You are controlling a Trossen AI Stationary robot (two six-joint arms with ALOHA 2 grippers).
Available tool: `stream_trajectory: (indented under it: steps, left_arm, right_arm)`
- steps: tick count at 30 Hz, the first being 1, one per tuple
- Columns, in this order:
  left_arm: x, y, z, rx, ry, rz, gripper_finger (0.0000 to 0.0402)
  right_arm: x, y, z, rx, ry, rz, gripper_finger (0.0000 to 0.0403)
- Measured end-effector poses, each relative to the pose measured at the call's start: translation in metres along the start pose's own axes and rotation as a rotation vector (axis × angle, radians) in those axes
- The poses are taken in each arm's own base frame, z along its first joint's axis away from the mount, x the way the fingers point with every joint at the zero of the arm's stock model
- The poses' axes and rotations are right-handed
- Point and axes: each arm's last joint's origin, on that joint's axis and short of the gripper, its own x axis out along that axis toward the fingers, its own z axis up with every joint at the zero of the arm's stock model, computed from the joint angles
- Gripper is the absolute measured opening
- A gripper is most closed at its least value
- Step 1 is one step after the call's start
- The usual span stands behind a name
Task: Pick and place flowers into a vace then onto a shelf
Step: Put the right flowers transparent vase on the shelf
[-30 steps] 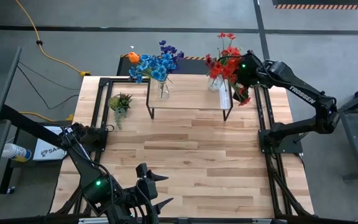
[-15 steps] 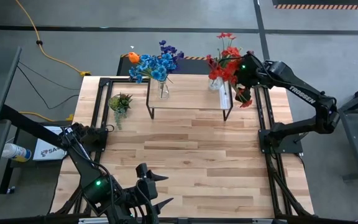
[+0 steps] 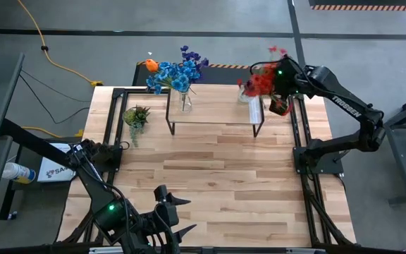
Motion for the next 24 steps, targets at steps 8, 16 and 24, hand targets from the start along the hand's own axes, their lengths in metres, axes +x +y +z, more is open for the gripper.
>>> stream_trajectory:
  steps: [8,16,24]
  left_arm:
    - [0.0,0.0,0.0,0.004,0.004,0.001,0.0353]
    - [0.0,0.0,-0.001,0.013,0.023,-0.009,0.0353]
    - [0.0,0.001,-0.002,0.018,0.026,-0.006,0.0353]
  right_arm:
    - [0.0,0.001,0.001,-0.008,-0.013,0.021,0.0277]
    - [0.0,-0.002,0.006,-0.025,-0.064,-0.008,0.0277]
    - [0.0,-0.004,0.012,-0.029,-0.124,-0.024,0.0277]
